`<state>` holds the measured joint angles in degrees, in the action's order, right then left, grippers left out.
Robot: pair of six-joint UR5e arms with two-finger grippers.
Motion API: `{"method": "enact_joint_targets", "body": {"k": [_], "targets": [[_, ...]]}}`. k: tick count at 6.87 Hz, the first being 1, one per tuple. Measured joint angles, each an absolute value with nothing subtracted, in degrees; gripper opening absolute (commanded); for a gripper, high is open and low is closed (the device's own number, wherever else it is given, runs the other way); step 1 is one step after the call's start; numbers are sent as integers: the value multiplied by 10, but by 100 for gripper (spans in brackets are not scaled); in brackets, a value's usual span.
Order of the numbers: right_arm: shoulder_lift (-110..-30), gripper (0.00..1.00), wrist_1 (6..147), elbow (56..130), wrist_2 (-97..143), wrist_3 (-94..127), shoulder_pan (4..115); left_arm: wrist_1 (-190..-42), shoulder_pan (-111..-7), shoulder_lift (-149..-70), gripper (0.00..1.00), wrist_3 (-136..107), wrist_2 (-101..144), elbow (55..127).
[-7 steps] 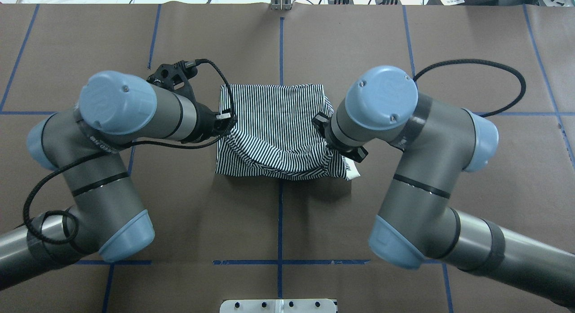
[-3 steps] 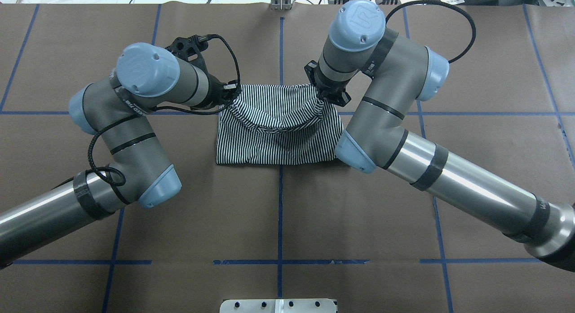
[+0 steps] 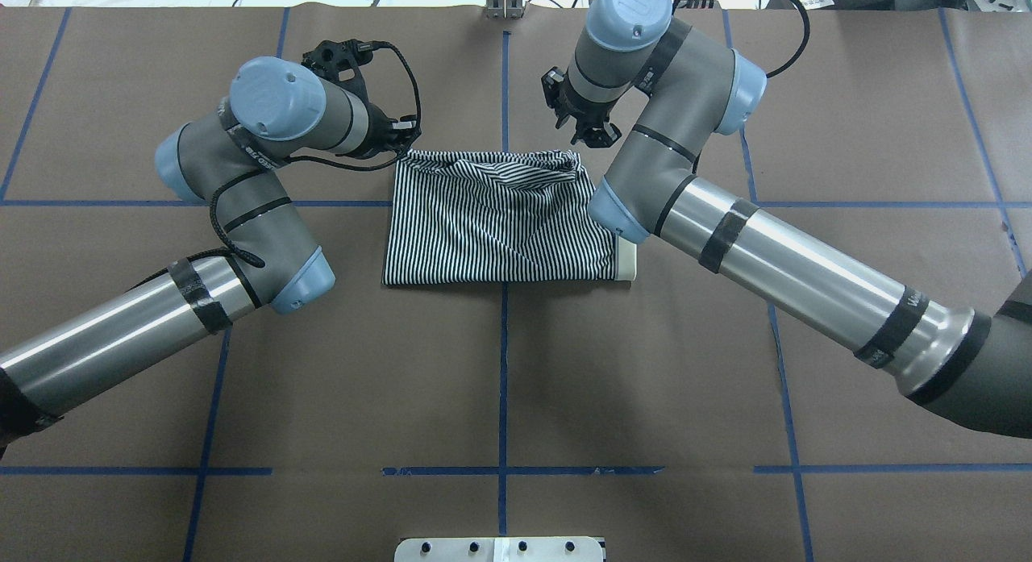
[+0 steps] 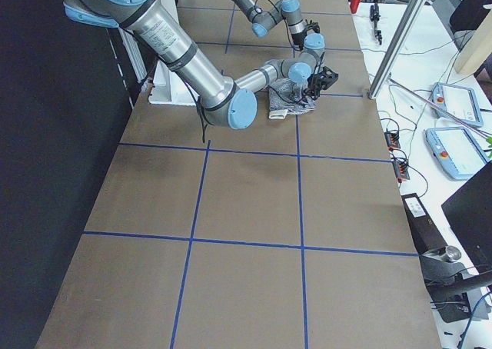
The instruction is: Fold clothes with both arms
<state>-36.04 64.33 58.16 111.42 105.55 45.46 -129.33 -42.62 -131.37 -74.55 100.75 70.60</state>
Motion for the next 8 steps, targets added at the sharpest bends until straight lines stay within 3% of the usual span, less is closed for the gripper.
{"method": "enact_joint_targets", "body": {"k": [2,4,8], "targets": [[-348,100,621,547,1131,1038,482,-1324,-436,-1315,46,-733,1006,684],[-350,100,619,547,1148,1026,500,-1322,-439,-1316,0,-736,1012,709],[-419,100,624,660,1165,1020,504,-1299,-407,-1357,0,-750,1114,712]]}}
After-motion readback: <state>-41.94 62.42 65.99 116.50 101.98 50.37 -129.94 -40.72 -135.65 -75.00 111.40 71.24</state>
